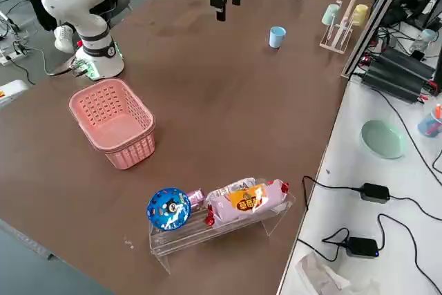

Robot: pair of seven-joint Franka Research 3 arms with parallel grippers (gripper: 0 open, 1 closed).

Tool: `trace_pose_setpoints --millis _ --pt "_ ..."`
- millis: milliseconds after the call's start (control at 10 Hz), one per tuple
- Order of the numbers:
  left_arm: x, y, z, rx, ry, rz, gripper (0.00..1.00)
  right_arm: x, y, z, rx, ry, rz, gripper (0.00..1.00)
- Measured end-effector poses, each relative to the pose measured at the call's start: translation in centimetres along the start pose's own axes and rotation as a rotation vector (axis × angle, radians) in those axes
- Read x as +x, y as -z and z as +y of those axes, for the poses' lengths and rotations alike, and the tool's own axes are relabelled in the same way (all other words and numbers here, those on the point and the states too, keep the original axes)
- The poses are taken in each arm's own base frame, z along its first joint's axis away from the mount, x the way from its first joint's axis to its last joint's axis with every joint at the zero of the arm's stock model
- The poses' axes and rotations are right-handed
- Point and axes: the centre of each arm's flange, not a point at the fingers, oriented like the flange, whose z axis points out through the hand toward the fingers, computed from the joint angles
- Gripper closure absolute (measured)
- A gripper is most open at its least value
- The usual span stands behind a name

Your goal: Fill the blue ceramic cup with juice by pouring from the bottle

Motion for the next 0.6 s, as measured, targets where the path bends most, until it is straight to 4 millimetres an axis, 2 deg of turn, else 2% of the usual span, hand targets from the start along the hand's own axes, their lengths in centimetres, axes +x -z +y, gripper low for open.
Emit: trace_pose_setpoints --millis 200,300,400,600 --pt "-3.5 0.8 -1.1 -0.003 -0.124 0.091 0.01 0.5 -1.4 -0.6 0.021 0.137 -0.014 0.0" --pt "-5.6 0.5 -2.0 -0.014 -0.174 0.127 0.01 1.1 -2.7 -1.2 0.057 0.219 -0.012 0.0" --pt "-7.7 -1.4 -3.3 -0.055 -0.226 0.171 0.01 2.1 -4.4 -1.5 0.096 0.309 0.003 0.0" --pt "-10.1 -7.7 -6.3 -0.177 -0.302 0.347 0.01 3.7 -7.8 -2.3 0.169 0.452 0.064 0.0"
